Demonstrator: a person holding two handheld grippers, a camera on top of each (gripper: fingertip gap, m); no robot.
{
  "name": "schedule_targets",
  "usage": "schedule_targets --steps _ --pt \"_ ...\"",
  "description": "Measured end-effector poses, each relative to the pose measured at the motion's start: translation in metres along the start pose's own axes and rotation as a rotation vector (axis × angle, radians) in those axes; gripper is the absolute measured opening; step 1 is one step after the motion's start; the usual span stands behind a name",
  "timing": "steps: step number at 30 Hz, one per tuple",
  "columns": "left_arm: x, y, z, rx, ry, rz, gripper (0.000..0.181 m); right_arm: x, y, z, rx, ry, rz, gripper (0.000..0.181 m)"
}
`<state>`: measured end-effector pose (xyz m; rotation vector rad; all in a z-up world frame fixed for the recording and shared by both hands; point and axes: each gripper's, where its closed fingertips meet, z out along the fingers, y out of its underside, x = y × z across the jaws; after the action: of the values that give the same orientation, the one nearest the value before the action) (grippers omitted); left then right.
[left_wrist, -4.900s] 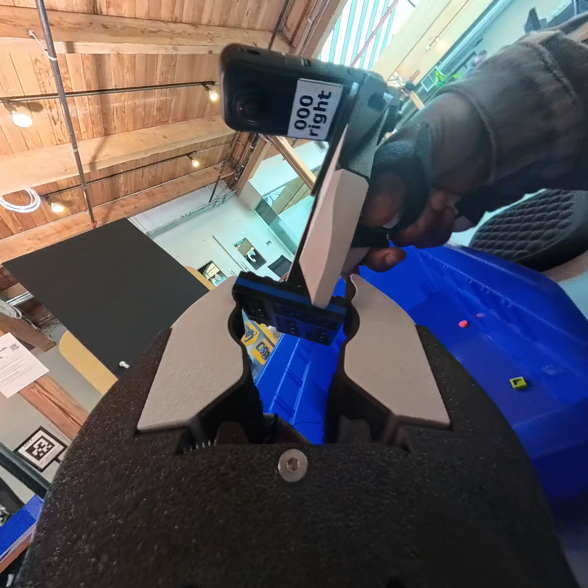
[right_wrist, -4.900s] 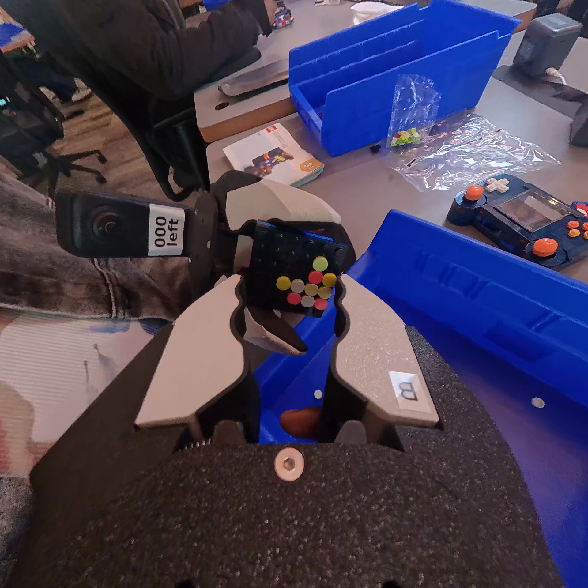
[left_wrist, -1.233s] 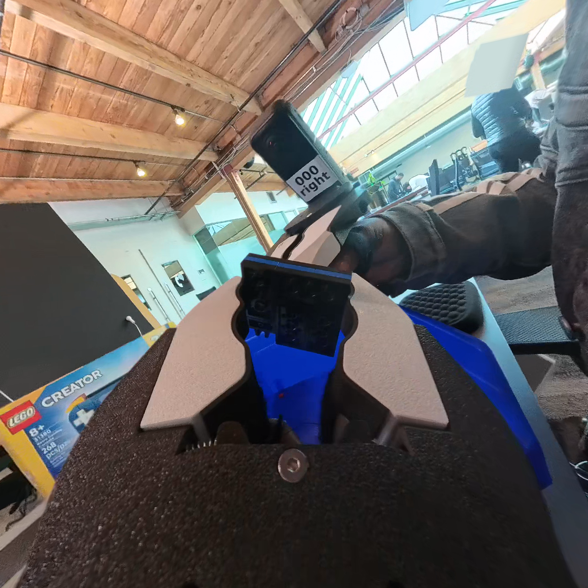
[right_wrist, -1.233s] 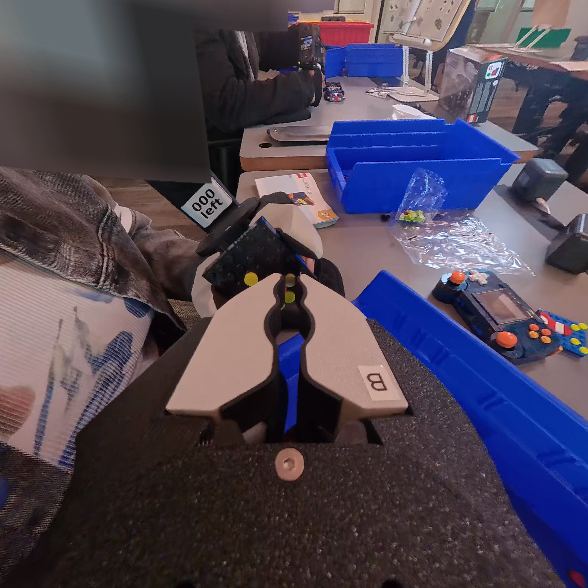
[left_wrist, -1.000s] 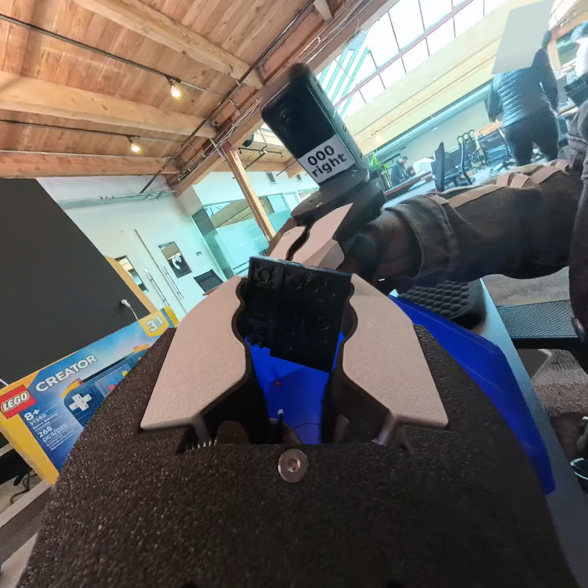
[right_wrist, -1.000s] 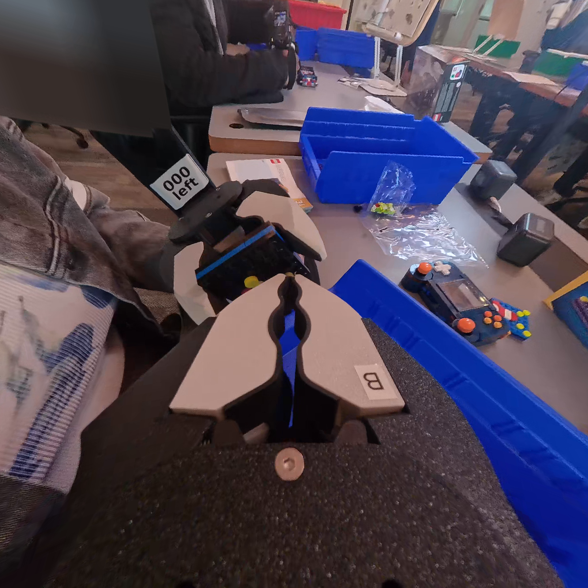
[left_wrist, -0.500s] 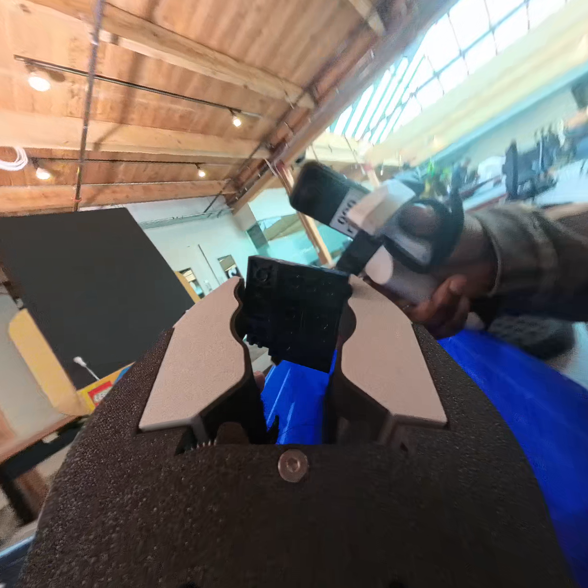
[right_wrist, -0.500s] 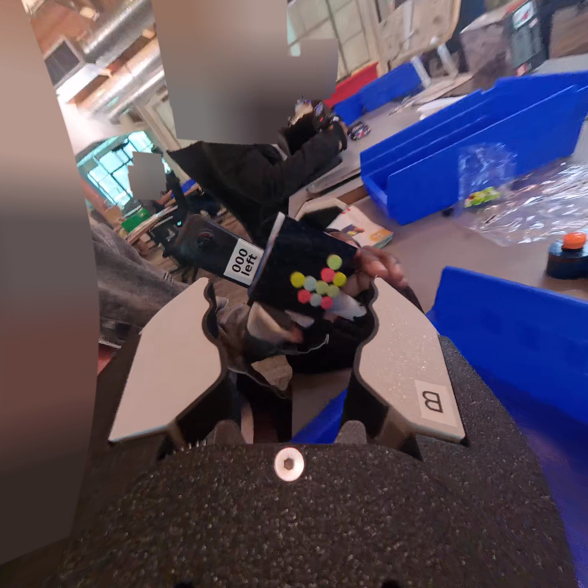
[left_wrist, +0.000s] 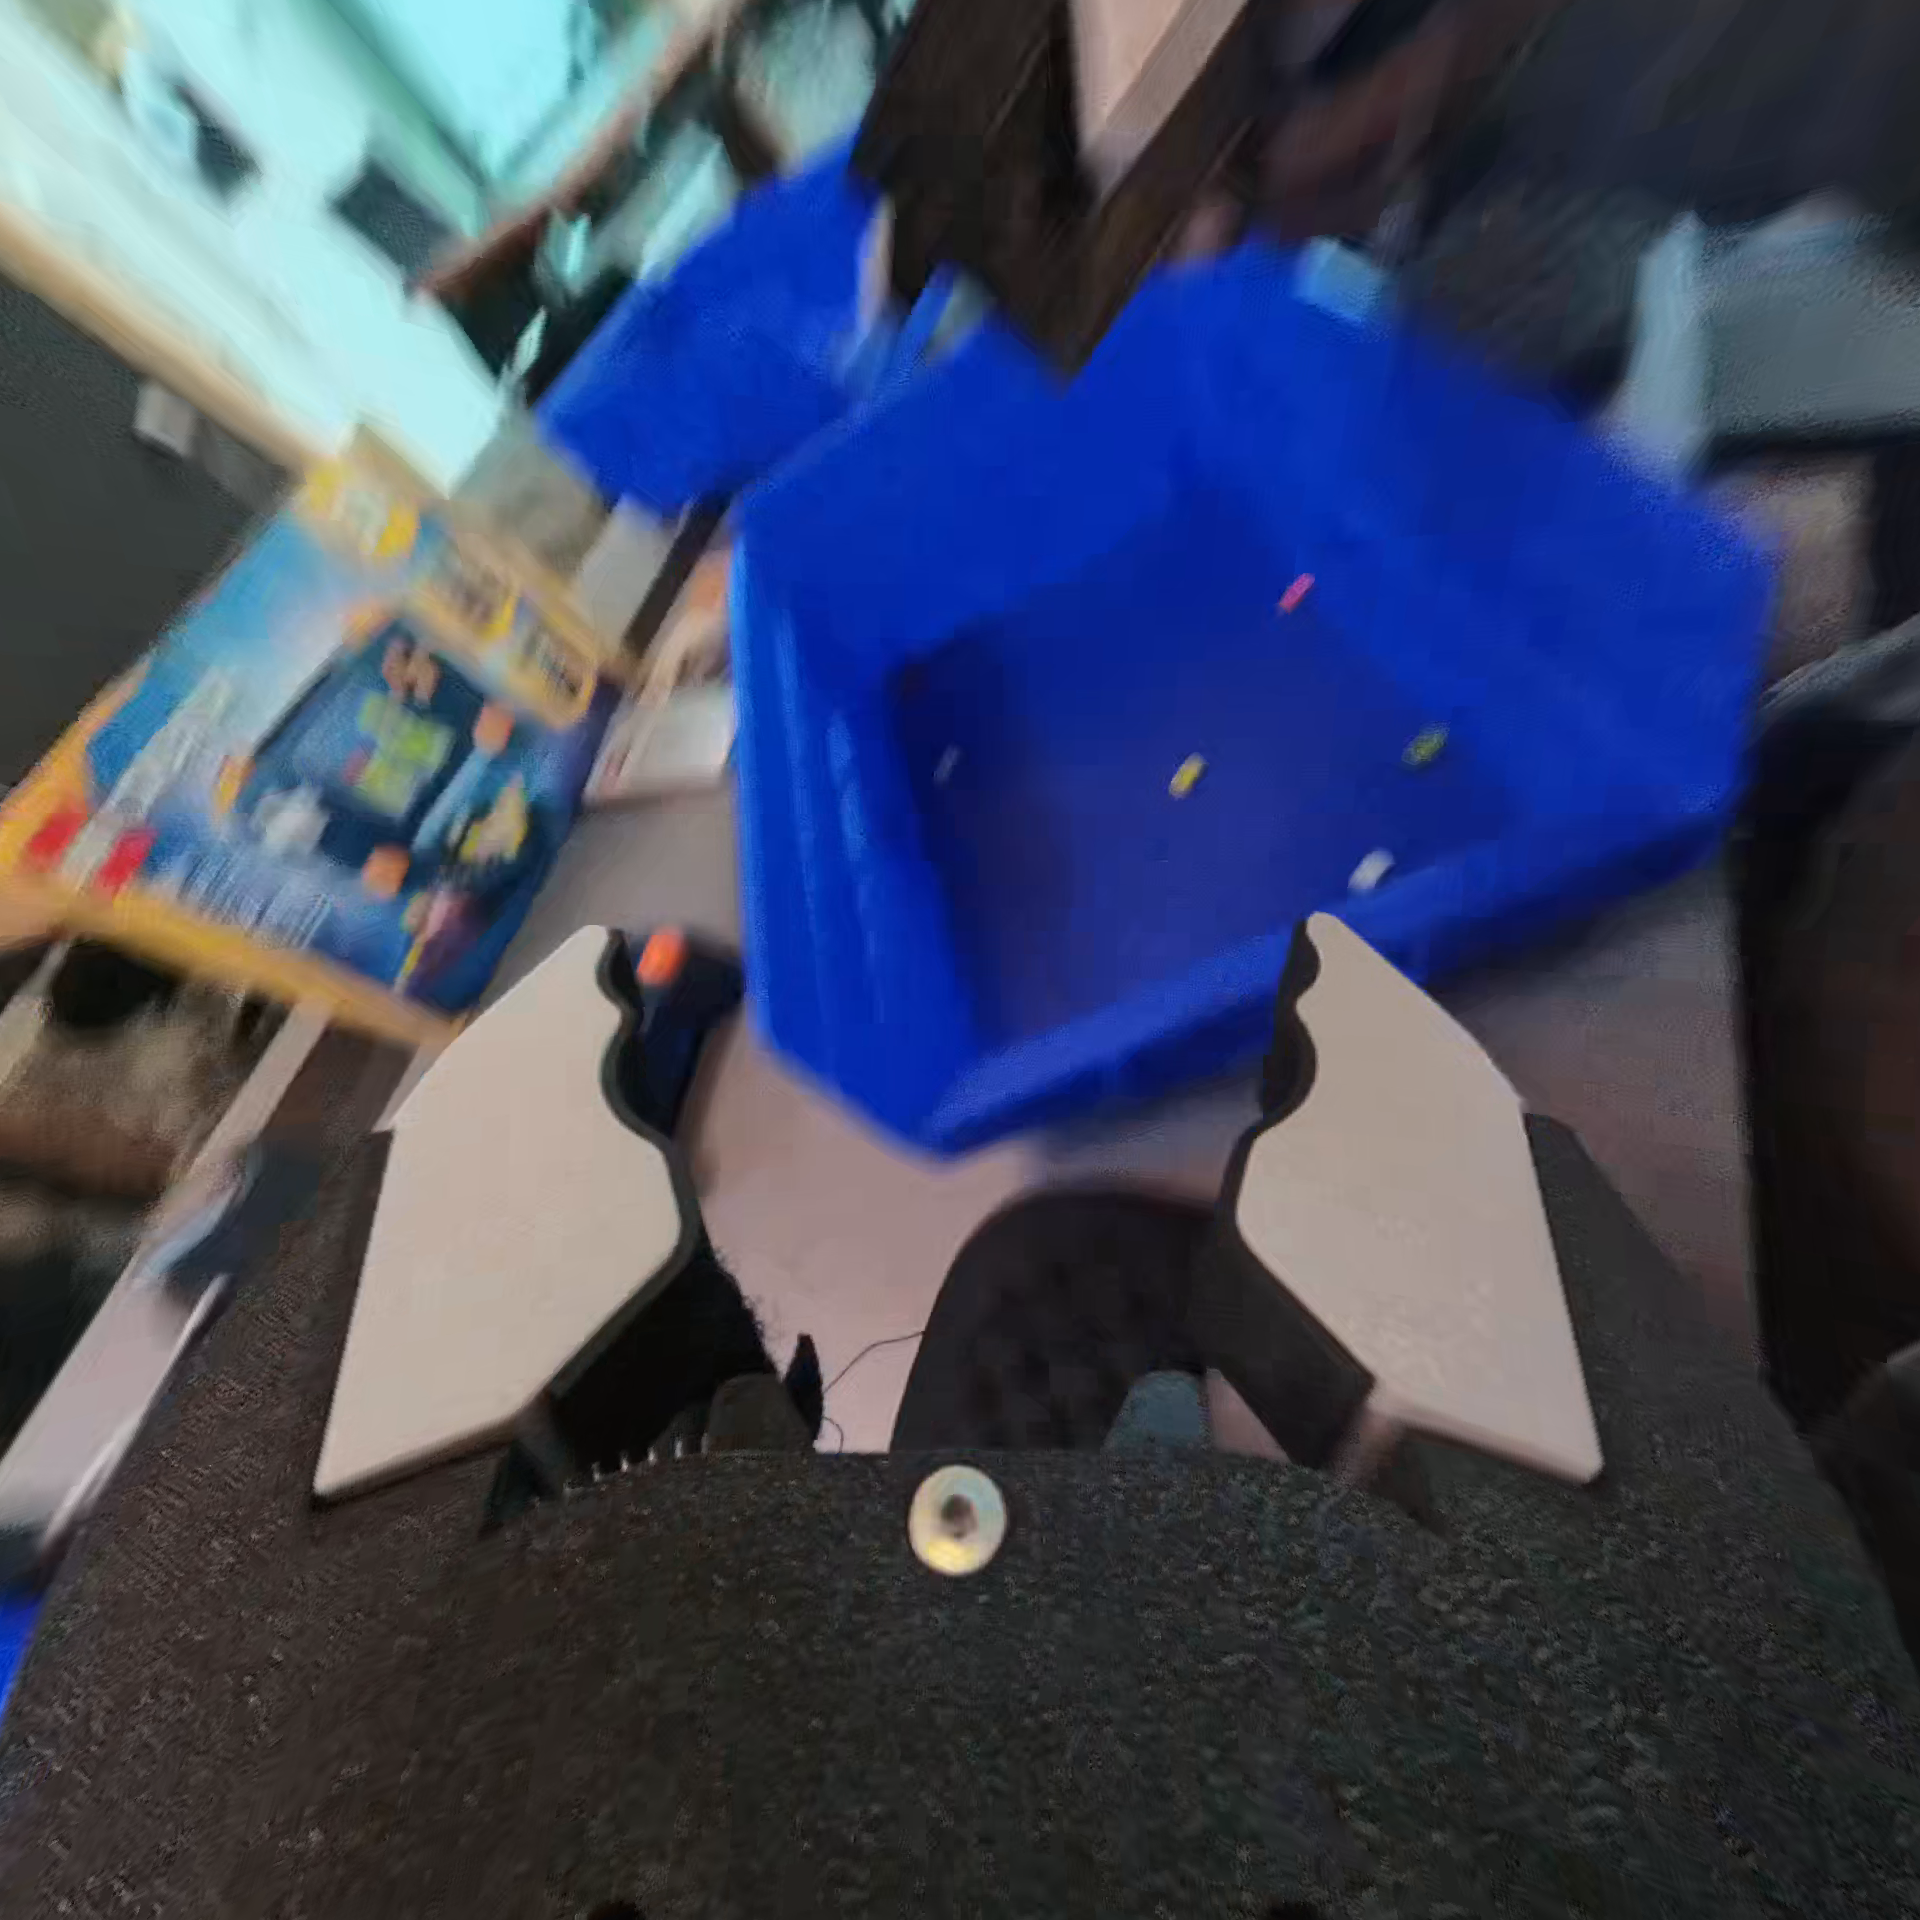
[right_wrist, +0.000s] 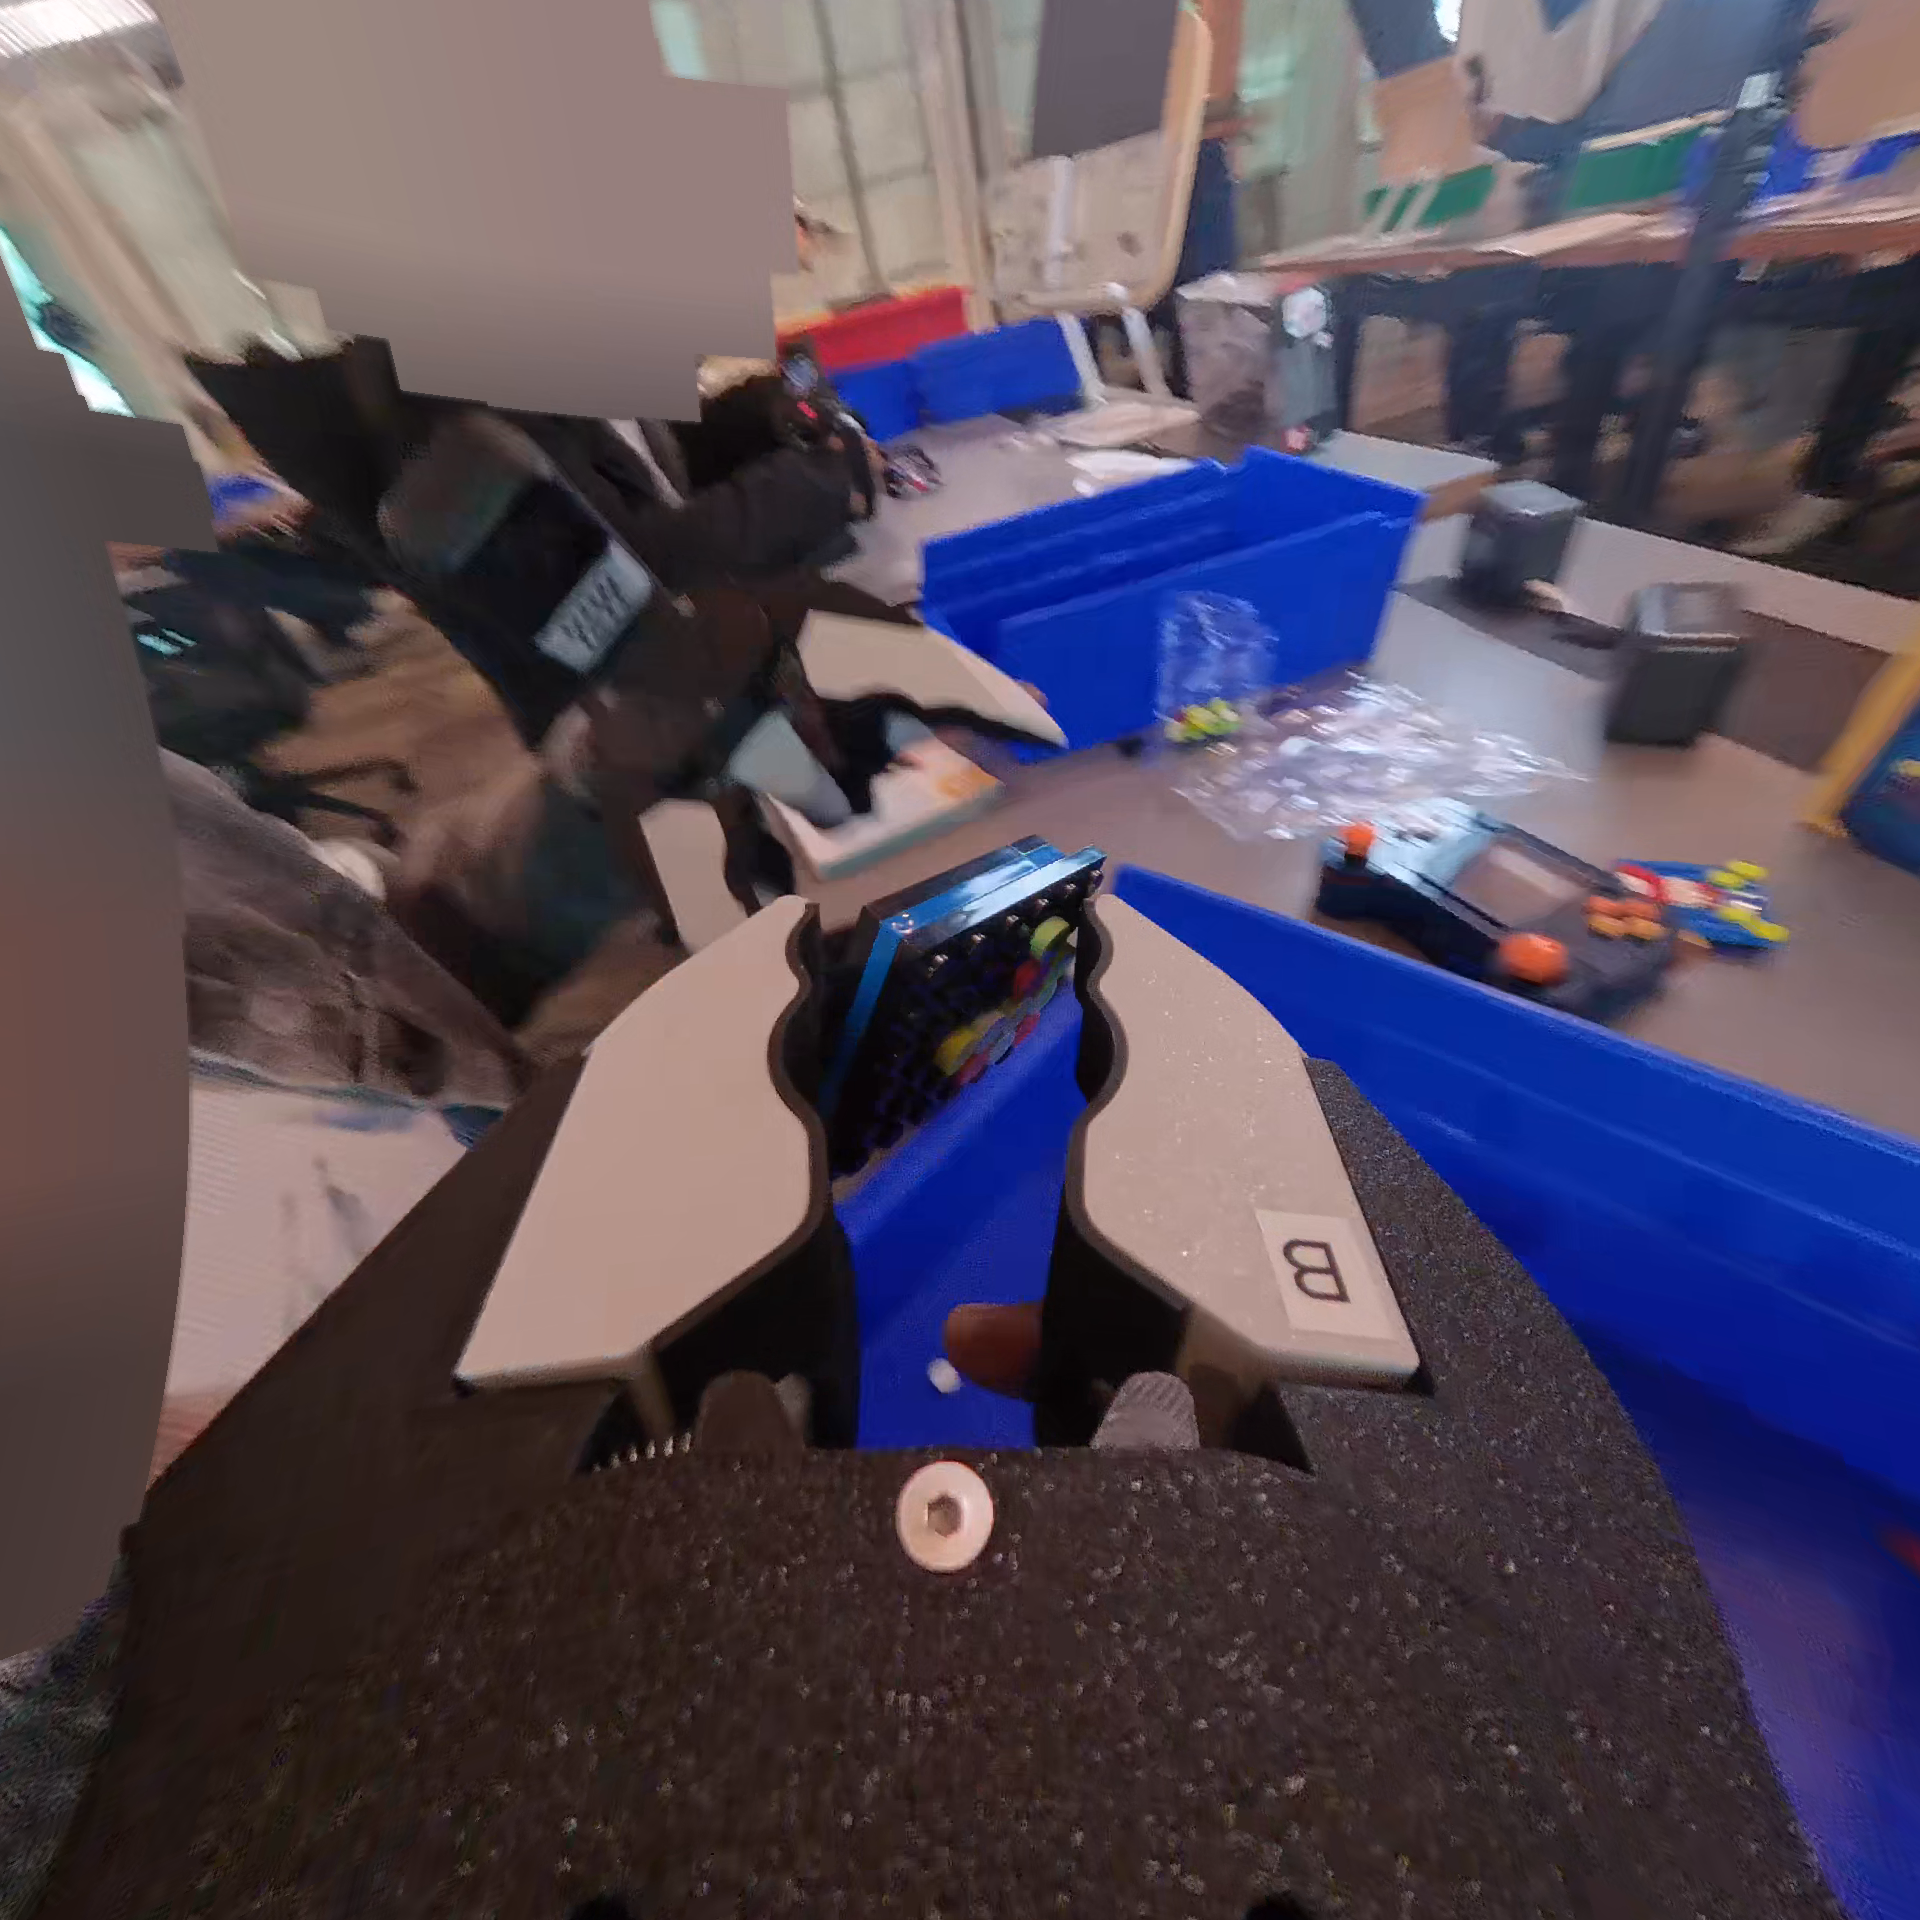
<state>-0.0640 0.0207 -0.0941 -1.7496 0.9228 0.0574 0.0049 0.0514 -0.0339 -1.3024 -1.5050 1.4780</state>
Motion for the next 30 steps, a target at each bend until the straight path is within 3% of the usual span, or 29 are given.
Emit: schedule_targets --steps 2,6,9,13,18,19,22,26,27,29,30 --pt "-0.026 0.032 -0.025 -0.146 -0.134 0.024 0.112 0.014 0.010 -0.012 -0.080 0.088 -0.056 0.047" --pt "-0.010 0.072 -0.057 -0.308 -0.010 -0.039 0.089 0.038 0.038 -0.021 -0.308 0.193 -0.163 0.047" --pt "0.008 0.066 -0.054 -0.186 0.076 -0.229 0.097 0.054 0.065 -0.017 -0.549 0.196 -0.214 0.047" --pt "0.032 0.049 -0.041 -0.075 0.228 -0.469 0.145 0.071 0.095 -0.005 -0.809 0.182 -0.247 0.047" --pt "0.036 0.019 -0.015 -0.001 0.197 -0.310 0.144 0.072 0.130 0.020 -0.986 0.075 -0.218 0.049" --pt "0.037 0.010 -0.011 0.033 0.187 -0.279 0.139 0.071 0.136 0.024 -1.000 0.057 -0.218 0.059" --pt "0.034 -0.020 -0.002 0.163 0.157 -0.256 0.128 0.064 0.137 0.026 -0.974 -0.001 -0.216 0.080" --pt "0.009 -0.046 -0.002 0.374 -0.007 -0.276 0.103 0.058 0.095 0.022 -0.712 -0.014 -0.262 0.073" --pt "-0.002 -0.046 -0.005 0.406 -0.080 -0.280 0.089 0.057 0.080 0.019 -0.615 -0.014 -0.272 0.068" --pt "-0.026 -0.044 -0.018 0.466 -0.240 -0.255 0.022 0.051 0.050 0.009 -0.412 -0.033 -0.299 0.046" --pt "-0.038 -0.046 -0.028 0.515 -0.316 -0.267 0.004 0.047 0.034 0.002 -0.302 -0.039 -0.328 0.035"
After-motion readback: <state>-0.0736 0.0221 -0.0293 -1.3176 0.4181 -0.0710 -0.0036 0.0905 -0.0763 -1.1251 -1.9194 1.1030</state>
